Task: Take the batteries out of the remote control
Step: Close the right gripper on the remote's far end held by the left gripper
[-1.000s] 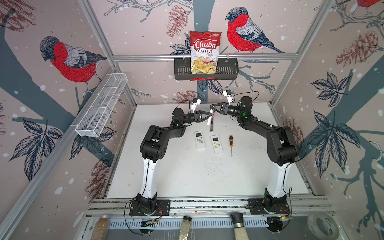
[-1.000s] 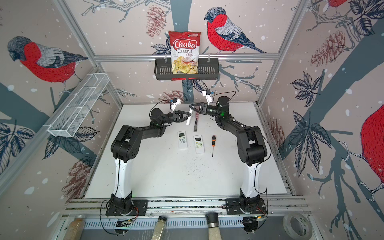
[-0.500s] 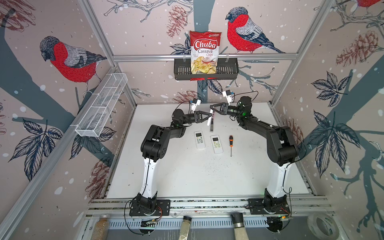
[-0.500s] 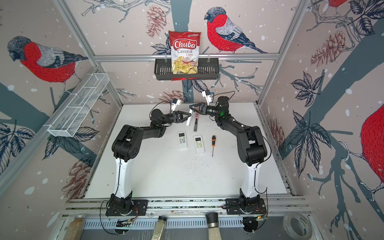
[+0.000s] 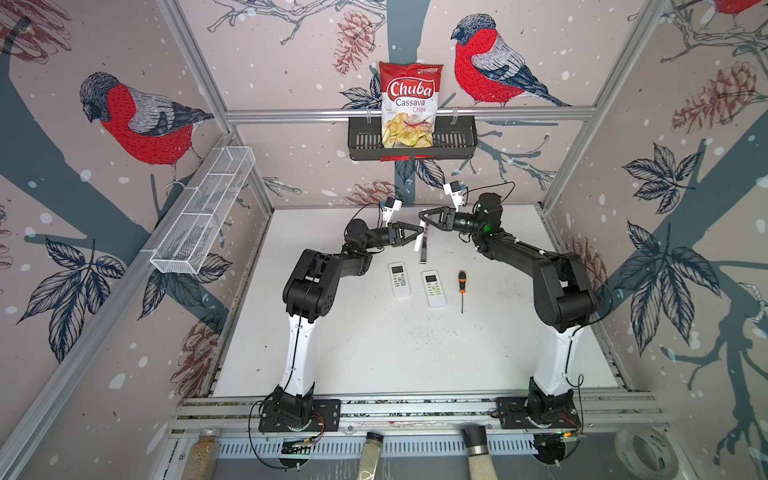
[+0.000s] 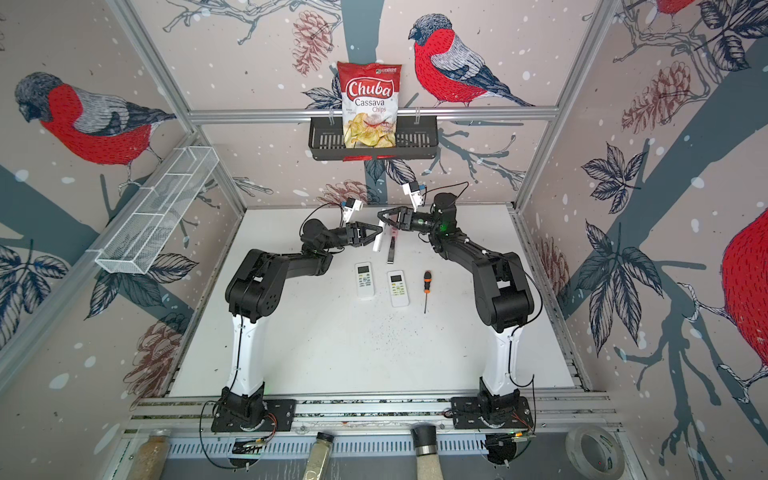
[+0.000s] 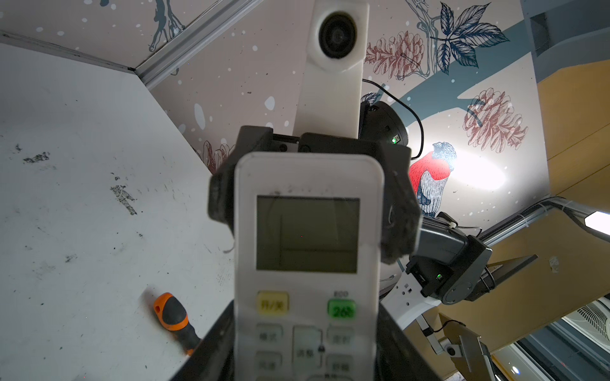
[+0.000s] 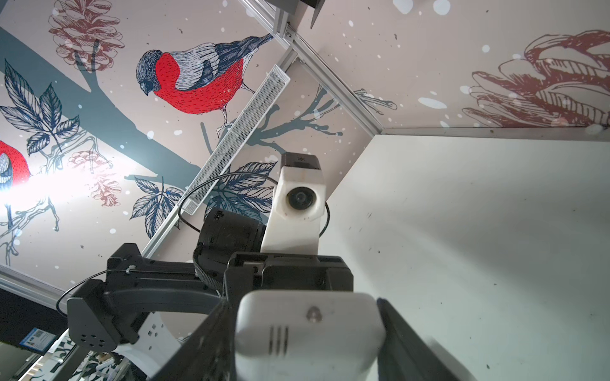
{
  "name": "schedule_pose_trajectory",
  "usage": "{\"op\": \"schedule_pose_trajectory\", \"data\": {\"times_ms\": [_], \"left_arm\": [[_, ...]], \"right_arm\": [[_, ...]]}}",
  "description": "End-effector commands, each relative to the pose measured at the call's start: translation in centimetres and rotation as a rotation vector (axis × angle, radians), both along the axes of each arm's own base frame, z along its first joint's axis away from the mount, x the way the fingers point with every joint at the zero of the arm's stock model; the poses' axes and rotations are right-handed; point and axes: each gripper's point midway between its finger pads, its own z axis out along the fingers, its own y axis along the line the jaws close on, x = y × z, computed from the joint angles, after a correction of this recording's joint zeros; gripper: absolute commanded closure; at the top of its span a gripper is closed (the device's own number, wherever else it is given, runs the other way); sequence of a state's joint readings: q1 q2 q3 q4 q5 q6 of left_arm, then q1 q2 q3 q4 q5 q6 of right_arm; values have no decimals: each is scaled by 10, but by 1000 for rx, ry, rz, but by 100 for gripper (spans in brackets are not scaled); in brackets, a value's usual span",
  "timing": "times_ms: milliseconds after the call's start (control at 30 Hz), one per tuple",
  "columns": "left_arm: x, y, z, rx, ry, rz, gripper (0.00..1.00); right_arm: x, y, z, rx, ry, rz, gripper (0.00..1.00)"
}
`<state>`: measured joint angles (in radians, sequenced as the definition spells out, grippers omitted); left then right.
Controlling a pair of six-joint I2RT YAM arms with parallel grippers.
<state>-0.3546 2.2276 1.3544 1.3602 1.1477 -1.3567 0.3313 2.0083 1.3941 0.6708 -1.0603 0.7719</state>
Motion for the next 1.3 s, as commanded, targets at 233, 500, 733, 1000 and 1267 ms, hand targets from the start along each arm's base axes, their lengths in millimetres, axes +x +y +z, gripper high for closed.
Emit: {"op": "schedule_pose_trajectory", "data": {"times_ms": [233,500,733,1000,1267], "left_arm": [[0,5,12,-30,-60,11,66],[0,4,8,-25,-54,4,66],[0,5,8,-25,-54,4,67],[-1,5,8,-26,-51,5,67],[0,5,7,-25,-47,7,52]], "right_arm": [[-4,7,3,-17,-42,21,45],[-2,8,1,-20,-35,19,59],[-3,9,3,-16,-43,22,38],[0,10,1,-6,-32,25,58],[-2,8,3,3,-32,22,73]]}}
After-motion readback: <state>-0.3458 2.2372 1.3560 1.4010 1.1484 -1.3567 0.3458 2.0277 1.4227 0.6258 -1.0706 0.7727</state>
